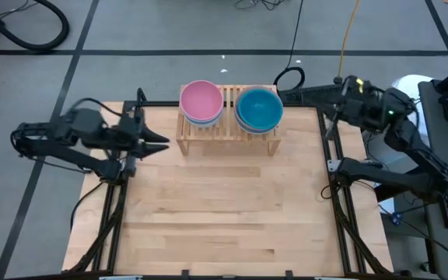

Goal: Place and stack bowls onto a shelf
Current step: Return to Home Position

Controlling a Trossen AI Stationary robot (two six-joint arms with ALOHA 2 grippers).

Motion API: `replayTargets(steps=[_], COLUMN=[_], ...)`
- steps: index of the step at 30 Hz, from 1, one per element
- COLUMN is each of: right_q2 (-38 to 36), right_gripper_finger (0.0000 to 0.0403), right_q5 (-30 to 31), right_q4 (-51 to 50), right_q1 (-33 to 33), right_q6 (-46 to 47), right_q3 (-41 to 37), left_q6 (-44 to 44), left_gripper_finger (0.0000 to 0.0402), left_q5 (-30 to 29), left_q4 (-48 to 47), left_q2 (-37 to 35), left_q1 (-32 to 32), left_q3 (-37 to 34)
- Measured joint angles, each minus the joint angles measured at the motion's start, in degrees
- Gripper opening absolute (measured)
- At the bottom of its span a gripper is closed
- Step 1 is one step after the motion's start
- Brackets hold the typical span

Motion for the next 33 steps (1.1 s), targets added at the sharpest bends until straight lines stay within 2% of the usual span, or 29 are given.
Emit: replayTargets(steps=[10, 21, 26, 33], right_q2=[-7.8, -13.2, -14.5, -15.6], right_gripper_finger=[0.0000, 0.0000, 0.0000, 0.0000], right_q5=[0.1, 0.3, 3.3, 3.4], right_q4=[-3.0, -3.9, -6.2, -12.2], right_q1=[0.0, 0.0, 0.0, 0.0], right_q6=[-0.3, -0.3, 0.6, 0.8], right_q3=[0.0, 0.0, 0.0, 0.0], left_q6=[2.3, 1.8, 1.8, 1.6], left_gripper_finger=[0.0088, 0.0088, 0.0088, 0.0088], left_q5=[-8.1, -8.4, -8.4, -8.4], left_q4=[-5.5, -14.7, -17.1, -21.0], left_q2=[-6.9, -13.0, -17.0, -22.9], left_q1=[0.0, 0.0, 0.0, 0.0], left_q3=[0.0, 0.0, 0.0, 0.0])
